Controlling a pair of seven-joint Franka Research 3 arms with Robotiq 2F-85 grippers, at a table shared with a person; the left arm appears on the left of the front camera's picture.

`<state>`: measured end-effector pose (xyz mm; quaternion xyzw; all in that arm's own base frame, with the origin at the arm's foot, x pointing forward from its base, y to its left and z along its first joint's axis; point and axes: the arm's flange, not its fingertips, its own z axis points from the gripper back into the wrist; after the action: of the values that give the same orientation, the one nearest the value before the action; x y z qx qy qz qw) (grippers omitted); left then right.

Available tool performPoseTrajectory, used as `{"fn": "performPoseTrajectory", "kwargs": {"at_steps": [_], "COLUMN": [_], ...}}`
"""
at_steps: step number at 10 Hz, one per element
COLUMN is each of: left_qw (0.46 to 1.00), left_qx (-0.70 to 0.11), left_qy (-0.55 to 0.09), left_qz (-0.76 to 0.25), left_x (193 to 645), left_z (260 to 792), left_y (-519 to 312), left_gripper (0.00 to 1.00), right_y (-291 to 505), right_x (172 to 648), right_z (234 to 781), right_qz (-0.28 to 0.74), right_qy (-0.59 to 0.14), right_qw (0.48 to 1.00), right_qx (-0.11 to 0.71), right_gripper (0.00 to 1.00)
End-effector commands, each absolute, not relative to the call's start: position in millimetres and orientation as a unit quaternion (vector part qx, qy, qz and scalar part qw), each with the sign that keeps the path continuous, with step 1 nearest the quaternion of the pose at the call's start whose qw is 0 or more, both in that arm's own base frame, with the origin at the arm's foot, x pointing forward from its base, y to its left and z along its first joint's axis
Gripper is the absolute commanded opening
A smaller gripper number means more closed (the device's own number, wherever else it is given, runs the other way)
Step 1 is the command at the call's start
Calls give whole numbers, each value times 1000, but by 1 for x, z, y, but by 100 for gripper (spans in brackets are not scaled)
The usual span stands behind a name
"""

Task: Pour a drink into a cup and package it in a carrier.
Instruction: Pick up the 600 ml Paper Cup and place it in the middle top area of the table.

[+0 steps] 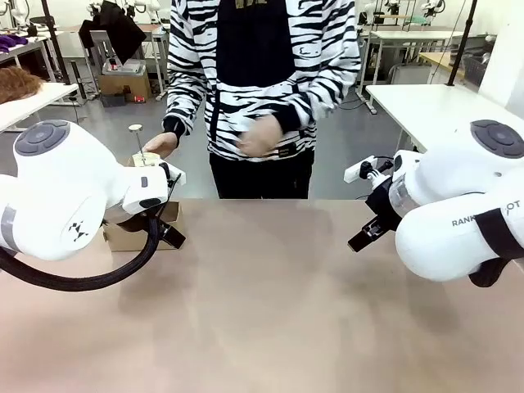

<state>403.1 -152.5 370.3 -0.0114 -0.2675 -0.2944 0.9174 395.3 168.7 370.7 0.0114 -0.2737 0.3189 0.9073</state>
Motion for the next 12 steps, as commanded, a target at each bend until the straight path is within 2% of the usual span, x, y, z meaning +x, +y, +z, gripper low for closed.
{"fn": "performPoseTrajectory", "kwargs": {"at_steps": [1, 5, 8, 10, 12], "left_qw": [917, 917, 917, 917, 917], "left_qx": [-12, -12, -12, -12, -12], "left_qy": [-268, -268, -268, -268, -268], "left_qz": [-294, -294, -294, -294, -294], "left_x": [403, 403, 403, 403, 403], "left_z": [370, 370, 370, 370, 370], "left_y": [-152, -152, -152, -152, -152], "left_gripper": [100, 100, 100, 100, 100], "right_y": [169, 137, 69, -13, -82], "right_x": [395, 410, 416, 417, 421], "right_z": [371, 495, 554, 558, 533], "right_qz": [319, 318, 365, 409, 447], "right_qy": [-274, -298, -329, -375, -424], "right_qw": [907, 899, 864, 811, 749], "right_qx": [11, 33, 107, 183, 244], "right_gripper": [100, 100, 100, 100, 100]}}
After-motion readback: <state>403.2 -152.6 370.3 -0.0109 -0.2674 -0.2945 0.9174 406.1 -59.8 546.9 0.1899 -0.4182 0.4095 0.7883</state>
